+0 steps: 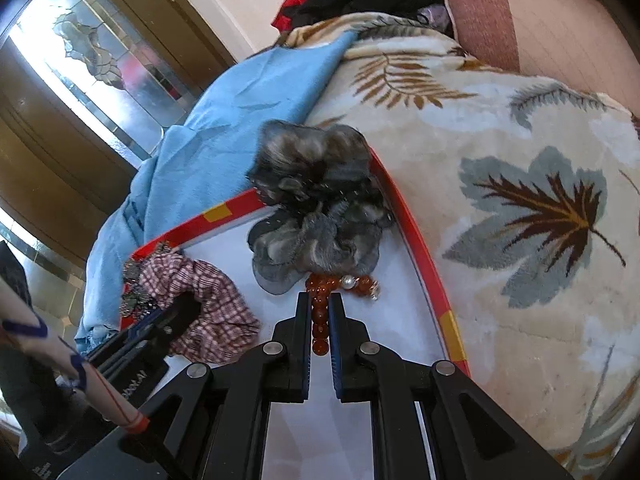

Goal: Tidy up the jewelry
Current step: 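Carry both items to the tray and open both tools to release them, then move both tools back toward the remaining jewelry on the bed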

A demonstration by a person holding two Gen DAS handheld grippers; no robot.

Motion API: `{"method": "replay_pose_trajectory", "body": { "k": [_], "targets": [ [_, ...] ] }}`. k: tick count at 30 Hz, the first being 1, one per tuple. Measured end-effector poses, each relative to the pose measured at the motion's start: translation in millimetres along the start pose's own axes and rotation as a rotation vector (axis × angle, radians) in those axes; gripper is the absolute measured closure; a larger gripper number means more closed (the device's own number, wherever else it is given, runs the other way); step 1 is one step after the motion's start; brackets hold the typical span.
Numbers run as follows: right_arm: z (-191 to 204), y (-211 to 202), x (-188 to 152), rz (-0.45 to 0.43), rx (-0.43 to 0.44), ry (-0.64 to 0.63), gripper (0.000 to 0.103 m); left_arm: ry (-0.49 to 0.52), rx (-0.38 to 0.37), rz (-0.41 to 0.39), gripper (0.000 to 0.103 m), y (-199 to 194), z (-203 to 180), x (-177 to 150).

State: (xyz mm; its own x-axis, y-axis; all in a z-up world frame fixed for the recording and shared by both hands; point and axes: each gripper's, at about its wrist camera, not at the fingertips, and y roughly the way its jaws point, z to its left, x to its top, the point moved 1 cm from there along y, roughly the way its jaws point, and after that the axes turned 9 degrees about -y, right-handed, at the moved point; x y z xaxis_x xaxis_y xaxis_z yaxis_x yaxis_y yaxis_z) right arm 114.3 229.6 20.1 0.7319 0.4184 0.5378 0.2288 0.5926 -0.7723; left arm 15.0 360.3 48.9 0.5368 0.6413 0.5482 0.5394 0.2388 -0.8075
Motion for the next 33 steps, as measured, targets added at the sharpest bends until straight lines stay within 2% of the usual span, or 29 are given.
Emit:
{"method": "replay_pose_trajectory", "body": {
  "k": [4, 9, 18, 20, 26, 33],
  "targets": [
    [-3, 1, -3, 0.011, -0.007, 0.001, 0.093, 0.003, 0.007, 0.0, 0.085, 0, 0, -1],
    [-5, 0, -6, 0.023, -0.028, -0.002, 0.093, 0.001, 0.002, -0.002, 0.07, -1, 0, -1],
    [-7, -14, -5, 0.012, -0.022, 0.01, 0.088, -0.019, -0.027, -0.003, 0.058, -5, 1, 0],
    [-6, -17, -5, 0.008, -0.018, 0.009, 0.085, -0.022, -0.034, -0.006, 0.057, -7, 1, 1],
    [-4, -40, -6, -0.034, -0.006, 0.011, 0.085, -0.038, -0.079, -0.029, 0.057, -17, -1, 3],
    [-14, -78, -25, -0.093, 0.035, 0.072, 0.085, -0.023, -0.121, -0.073, 0.057, -32, -14, 2]
  ]
}}
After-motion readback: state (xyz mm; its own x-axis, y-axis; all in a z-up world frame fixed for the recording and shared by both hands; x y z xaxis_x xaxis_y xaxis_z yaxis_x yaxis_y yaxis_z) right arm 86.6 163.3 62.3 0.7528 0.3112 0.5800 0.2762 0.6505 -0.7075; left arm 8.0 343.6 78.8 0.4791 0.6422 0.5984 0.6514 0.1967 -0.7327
